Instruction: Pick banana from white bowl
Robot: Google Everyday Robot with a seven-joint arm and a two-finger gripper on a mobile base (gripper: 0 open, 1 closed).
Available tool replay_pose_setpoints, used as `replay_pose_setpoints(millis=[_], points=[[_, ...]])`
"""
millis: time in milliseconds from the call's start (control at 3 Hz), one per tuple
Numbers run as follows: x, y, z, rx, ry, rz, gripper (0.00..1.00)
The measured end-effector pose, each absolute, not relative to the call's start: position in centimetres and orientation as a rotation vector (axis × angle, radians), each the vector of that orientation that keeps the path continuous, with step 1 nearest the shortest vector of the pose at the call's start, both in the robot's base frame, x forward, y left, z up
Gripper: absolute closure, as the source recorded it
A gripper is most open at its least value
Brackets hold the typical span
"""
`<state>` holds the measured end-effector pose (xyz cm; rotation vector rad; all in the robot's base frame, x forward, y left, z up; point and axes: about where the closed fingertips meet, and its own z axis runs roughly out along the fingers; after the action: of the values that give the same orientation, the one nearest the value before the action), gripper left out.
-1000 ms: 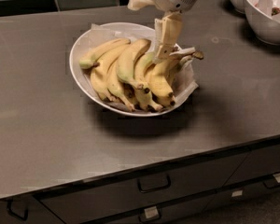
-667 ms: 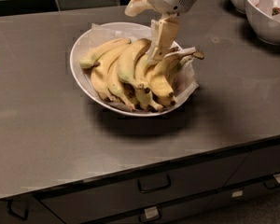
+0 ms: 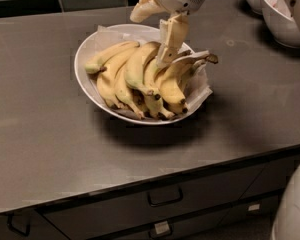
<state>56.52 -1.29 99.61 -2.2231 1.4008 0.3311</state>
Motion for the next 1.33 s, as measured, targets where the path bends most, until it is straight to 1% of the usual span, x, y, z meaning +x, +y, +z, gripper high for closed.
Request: replay_pose_setpoints(millis=[333,667,1333], points=[[56.9,-1.01,99.5,-2.223,1.384,0.38,0.24],[57.31,-0.78,99.48,-2.218,1.377,0.403,0.34],[57.13,-0.81,99.32,-2.211,1.393,0.424,0.34]])
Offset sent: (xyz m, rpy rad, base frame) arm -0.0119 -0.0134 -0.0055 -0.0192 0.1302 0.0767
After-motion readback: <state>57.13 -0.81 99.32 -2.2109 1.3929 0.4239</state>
